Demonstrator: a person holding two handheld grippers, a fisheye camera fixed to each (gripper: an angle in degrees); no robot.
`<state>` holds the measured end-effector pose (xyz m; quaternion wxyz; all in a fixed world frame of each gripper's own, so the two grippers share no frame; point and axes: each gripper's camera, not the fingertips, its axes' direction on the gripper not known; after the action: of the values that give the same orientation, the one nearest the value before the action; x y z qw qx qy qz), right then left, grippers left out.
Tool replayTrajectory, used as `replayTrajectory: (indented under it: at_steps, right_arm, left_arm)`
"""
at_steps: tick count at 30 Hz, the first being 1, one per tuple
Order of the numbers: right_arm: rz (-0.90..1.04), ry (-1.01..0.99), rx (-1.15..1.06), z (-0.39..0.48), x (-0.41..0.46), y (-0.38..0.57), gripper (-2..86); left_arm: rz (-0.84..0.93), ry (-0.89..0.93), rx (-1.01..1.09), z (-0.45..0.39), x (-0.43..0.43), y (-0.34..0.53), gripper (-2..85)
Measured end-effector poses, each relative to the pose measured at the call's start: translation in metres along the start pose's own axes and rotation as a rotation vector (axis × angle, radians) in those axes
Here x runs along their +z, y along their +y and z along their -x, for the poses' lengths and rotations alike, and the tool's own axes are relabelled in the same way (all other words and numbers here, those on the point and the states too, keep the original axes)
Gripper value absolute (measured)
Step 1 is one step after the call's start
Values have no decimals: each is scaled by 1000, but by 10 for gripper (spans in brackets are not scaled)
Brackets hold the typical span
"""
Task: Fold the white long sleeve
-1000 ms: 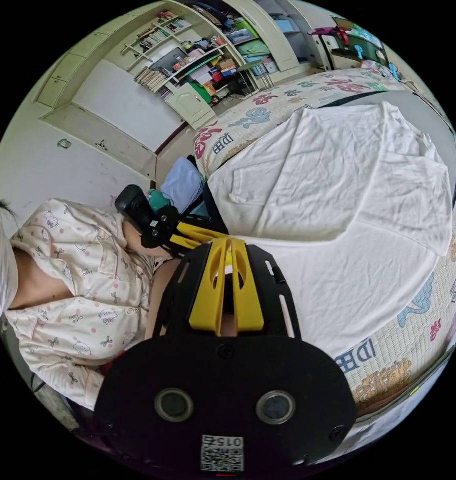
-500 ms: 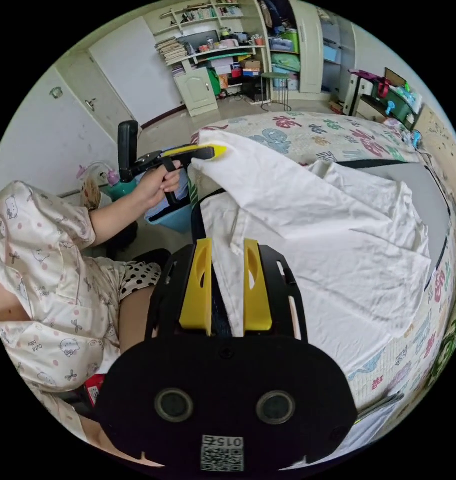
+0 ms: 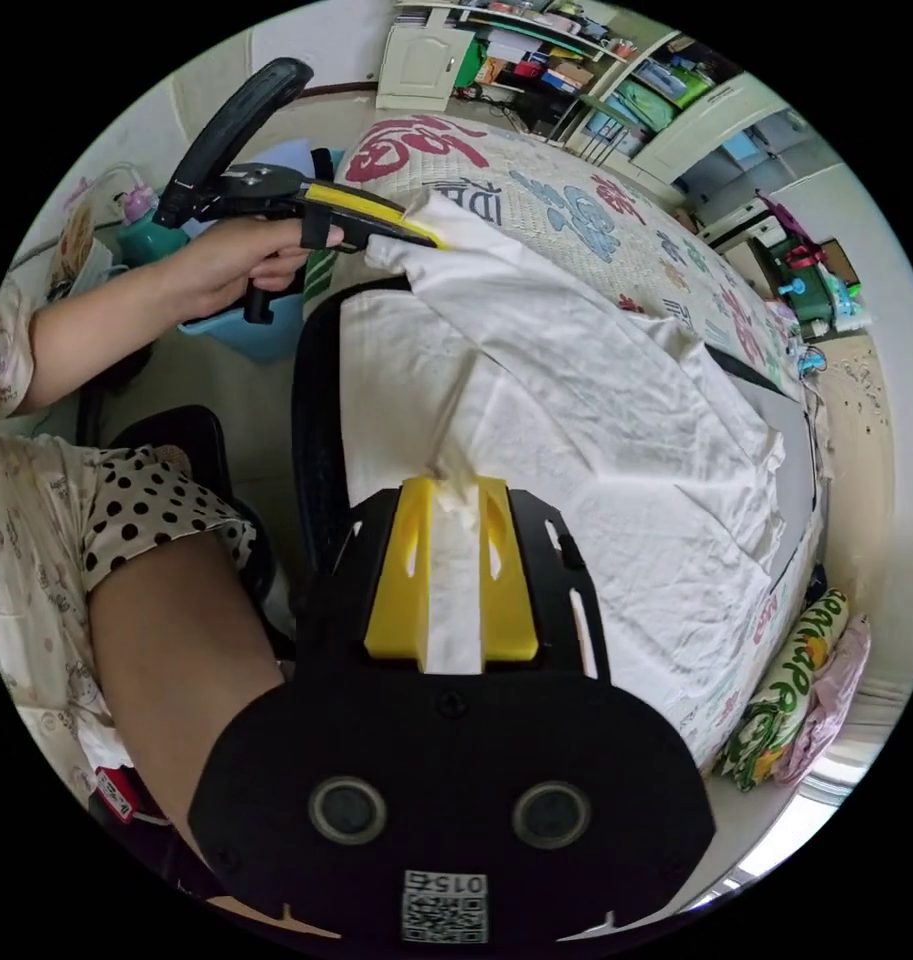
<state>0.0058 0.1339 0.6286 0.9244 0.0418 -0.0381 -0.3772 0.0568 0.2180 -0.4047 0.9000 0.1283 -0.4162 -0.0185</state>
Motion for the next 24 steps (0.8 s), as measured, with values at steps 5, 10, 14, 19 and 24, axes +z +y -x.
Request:
replayTrajectory:
  at_steps: [5, 10, 14, 19, 24]
  right_arm:
    - [-120, -90, 200, -32, -18, 0, 45]
    - [-249, -263, 453, -89, -37, 14, 43]
    - [-283, -375, 458, -95, -41, -3, 53]
    - [-229, -441, 375, -81, -35, -64, 111]
    - [-139, -336, 289, -63, -35, -151, 130]
  left_arm:
    - [-61, 96, 92, -34, -51, -22, -5]
    - [-6, 239, 211, -96, -56, -28, -5]
    - [77, 317, 240, -145, -29, -29, -5]
    - [112, 320, 217, -162, -29, -31, -5]
    - [108, 372, 168, -155, -49, -35, -4]
